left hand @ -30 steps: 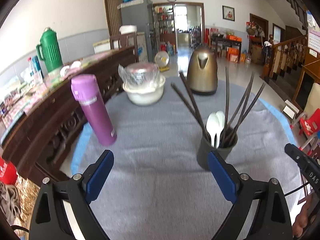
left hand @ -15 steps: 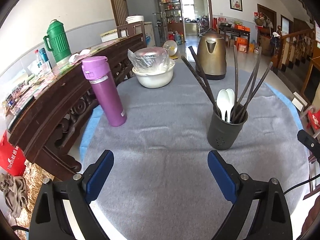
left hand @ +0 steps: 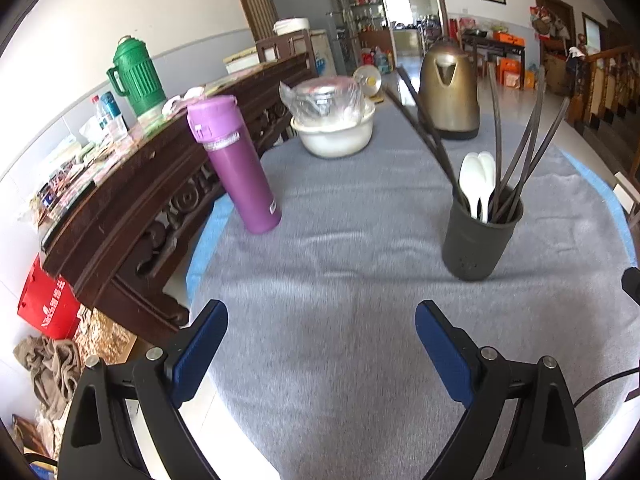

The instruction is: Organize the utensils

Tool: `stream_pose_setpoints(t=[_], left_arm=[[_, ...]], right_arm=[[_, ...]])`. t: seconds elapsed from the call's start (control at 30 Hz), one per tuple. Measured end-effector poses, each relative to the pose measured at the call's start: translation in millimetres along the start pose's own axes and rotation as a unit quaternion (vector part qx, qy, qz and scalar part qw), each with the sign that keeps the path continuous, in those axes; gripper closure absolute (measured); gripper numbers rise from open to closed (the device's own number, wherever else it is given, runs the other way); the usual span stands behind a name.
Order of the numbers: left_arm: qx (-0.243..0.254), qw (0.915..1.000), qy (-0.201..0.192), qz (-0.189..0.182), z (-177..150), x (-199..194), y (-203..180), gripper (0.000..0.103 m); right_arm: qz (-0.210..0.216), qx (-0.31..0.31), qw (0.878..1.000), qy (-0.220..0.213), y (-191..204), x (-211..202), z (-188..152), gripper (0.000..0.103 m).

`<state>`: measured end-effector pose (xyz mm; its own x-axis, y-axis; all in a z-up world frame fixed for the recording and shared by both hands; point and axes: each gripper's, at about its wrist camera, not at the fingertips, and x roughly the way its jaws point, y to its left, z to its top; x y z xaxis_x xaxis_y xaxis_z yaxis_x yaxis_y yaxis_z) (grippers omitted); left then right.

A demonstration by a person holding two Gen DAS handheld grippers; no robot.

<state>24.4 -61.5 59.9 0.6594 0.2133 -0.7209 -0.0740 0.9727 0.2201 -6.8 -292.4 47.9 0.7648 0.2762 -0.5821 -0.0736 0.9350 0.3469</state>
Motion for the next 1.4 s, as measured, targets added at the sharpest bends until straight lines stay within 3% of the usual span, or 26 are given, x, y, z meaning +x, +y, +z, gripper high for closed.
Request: stream_pose_setpoints(t=[0.3,0.5,0.6,0.63,0.67,0.83,1.03,1.4], left_arm=[[-0.013,0.9998,0.009,0.015,11.1,9.9,-19.7,0.008],[-0.033,0.9991,-0.012,0.025,26.4,4.7,-24.1,0.008],[-0.039,0.9990,-0.017,0.016,30.7,1.2,-27.0,0.008],[-0.039,0.9989,-0.021,0.014,32.1,-1.1,-28.8,0.008],[-0.038,0.9989,-0.024,0.014,32.9,-3.0,-30.4,0.008],[-0.028,0.9988,-0.038,0.012,32.1,-18.8,-31.3,0.008],[-0.021,0.9984,-0.047,0.026,27.8,-33.9,-13.2,0.008],[-0.026,0.9973,-0.068,0.008,17.0,-56.4,30.7,0.008]], right_arm=[[0.035,-0.032,0.998,0.039,-2.0,10.1,1.4,0.078],[0.049,-0.038,0.998,0.026,2.6,9.0,24.5,0.077],[0.043,-0.057,0.997,0.010,14.6,0.4,34.3,0.055],[0.038,-0.061,0.997,-0.001,18.0,-4.5,35.4,0.035],[0.034,-0.063,0.997,-0.016,20.4,-10.0,35.2,0.032],[-0.014,-0.044,0.998,-0.035,26.4,-14.3,32.9,0.032],[-0.030,-0.031,0.998,-0.037,37.1,-11.4,32.9,0.032],[-0.039,-0.043,0.997,-0.046,84.2,-23.8,20.7,0.032]])
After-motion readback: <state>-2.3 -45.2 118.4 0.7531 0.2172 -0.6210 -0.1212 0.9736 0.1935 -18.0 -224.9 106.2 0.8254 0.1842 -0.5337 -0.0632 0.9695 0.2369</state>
